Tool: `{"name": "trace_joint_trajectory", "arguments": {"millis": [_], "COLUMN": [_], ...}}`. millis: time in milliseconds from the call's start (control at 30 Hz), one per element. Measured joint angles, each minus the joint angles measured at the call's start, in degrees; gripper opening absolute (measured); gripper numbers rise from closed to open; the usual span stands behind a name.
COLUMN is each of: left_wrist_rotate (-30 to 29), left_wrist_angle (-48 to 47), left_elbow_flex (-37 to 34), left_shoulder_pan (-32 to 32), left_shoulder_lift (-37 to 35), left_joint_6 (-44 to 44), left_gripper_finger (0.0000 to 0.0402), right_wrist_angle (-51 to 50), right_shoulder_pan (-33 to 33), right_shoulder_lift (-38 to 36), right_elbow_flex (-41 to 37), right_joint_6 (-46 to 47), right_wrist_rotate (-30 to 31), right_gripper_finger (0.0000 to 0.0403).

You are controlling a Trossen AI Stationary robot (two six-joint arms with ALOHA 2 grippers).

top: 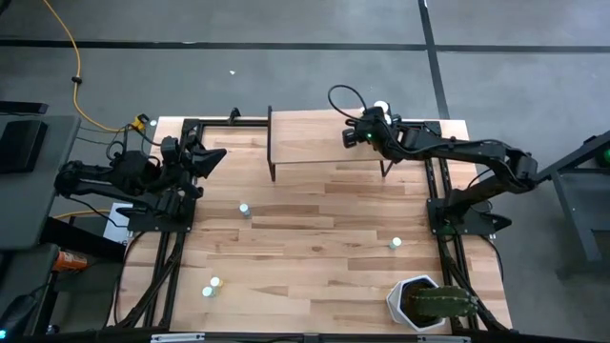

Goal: Pick and place medicine bottles onto shelf by color
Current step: Put the top yellow pill bottle on the shelf aligned with the yellow pill bottle

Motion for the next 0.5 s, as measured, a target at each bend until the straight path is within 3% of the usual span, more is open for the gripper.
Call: {"name": "trace_joint_trajectory", "arguments": {"millis": [500], "left_wrist_rotate": [0.01], "left_wrist_angle": [-0.02], "left_elbow_flex": [0.00], "left_shoulder_pan": [-0.02], "left_shoulder_lift": [0.00], "left_joint_6": [-0.20], "left_gripper_finger": [0.0000], "right_wrist_angle": [0.58], "right_shoulder_pan": [-0.71], "right_shoulder_lift": [0.66], "right_elbow_flex": [0.02], "right_joint_6": [4.69], "right_wrist_rotate": [0.18], "right_gripper_finger": [0.0110]}}
